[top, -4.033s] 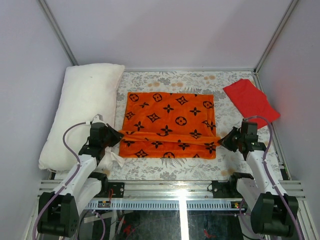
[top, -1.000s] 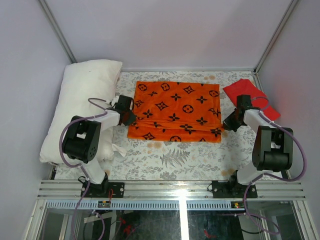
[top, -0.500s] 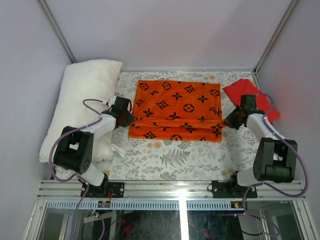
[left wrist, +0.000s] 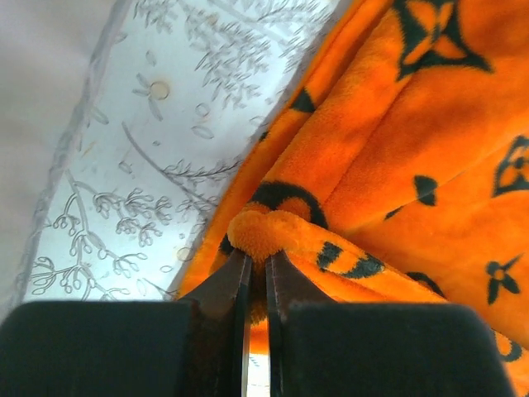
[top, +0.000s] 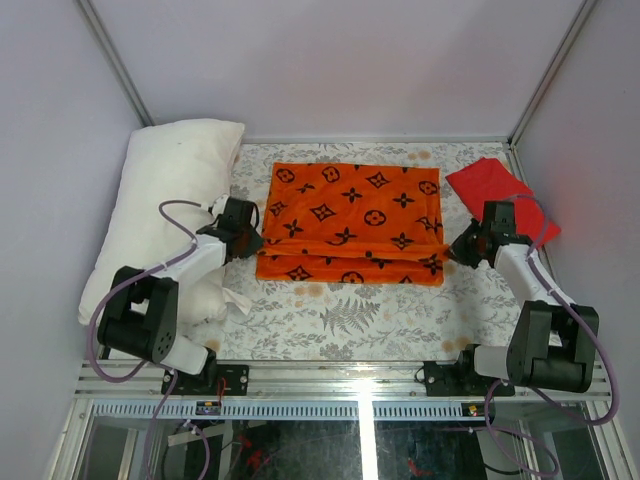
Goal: Remove the pillowcase from the pillow
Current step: Fold the pillowcase.
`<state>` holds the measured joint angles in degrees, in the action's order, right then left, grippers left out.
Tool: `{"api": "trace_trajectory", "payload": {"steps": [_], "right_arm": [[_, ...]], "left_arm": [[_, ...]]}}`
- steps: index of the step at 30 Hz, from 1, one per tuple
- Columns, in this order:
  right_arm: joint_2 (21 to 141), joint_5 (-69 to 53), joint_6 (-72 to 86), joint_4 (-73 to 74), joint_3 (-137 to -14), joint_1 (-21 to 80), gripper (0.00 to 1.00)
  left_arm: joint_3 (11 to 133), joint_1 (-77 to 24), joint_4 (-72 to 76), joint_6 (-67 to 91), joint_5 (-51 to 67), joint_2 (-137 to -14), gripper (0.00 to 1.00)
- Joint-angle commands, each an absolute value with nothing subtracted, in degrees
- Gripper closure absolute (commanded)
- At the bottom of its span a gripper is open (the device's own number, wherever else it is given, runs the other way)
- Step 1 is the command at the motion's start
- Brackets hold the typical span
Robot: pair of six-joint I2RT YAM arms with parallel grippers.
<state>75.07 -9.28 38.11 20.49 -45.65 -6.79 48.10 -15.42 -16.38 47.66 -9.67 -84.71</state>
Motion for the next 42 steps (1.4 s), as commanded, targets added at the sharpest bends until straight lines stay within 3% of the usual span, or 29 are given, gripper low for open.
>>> {"api": "trace_trajectory", "payload": {"steps": [1, 7, 9, 11, 13, 14, 15, 16, 17, 22, 29, 34, 42], "right_arm": [[71.85, -5.47, 35.65, 18.28, -39.21, -8.06, 1.0], [71.08, -3.82, 35.48, 14.5, -32.43, -8.08, 1.0], [71.85, -4.01, 35.09, 14.73, -32.95, -8.01, 1.0], [71.89, -4.54, 34.58, 15.22, -34.21, -8.07, 0.89], [70.91, -4.86, 34.42, 15.61, -35.72, -8.06, 0.65], [69.84, -4.75, 34.53, 15.78, -36.58, -8.01, 0.55], [68.77, -4.56, 34.77, 15.82, -37.29, -8.0, 0.47], [67.53, -4.38, 34.94, 16.06, -38.05, -8.0, 0.42], [66.33, -4.13, 35.28, 16.35, -38.93, -8.0, 0.39], [66.46, 1.49, 35.45, 18.75, -45.32, -4.92, 0.37], [75.79, 10.32, 34.85, 21.61, -55.23, 6.67, 0.38], [84.75, 11.31, 33.07, 26.18, -59.53, 11.63, 0.41], [86.51, 11.8, 32.81, 25.57, -52.39, 17.2, 0.42]], "left_arm": [[42.84, -14.64, -15.17, 44.66, -12.4, -86.55, 1.0], [38.76, -14.59, -7.79, 42.28, -4.3, -86.27, 1.0], [39.33, -14.57, -7.49, 40.53, -2.72, -85.49, 0.93], [40.17, -14.59, -7.24, 38.58, -1.01, -83.3, 0.7], [40.98, -14.63, -6.95, 37.11, -0.2, -80.37, 0.49], [41.72, -14.81, -6.94, 36.32, -0.09, -78.88, 0.28], [42.47, -15.07, -7.06, 35.5, -0.4, -77.39, 0.18], [43.59, -15.69, -7.64, 34.67, -1.26, -76.1, 0.03], [44.97, -16.83, -8.36, 33.39, -2.84, -74.91, 0.0], [51.87, -26.23, -10.53, 27.99, -14.1, -73.67, 0.0], [65.78, -35.42, -18.09, 27.53, -25.1, -89.52, 0.0], [67.51, -36.89, -19.33, 29.34, -24.11, -96.4, 0.0], [62.25, -37.57, -17.84, 30.13, -19.72, -97.98, 0.0]]}}
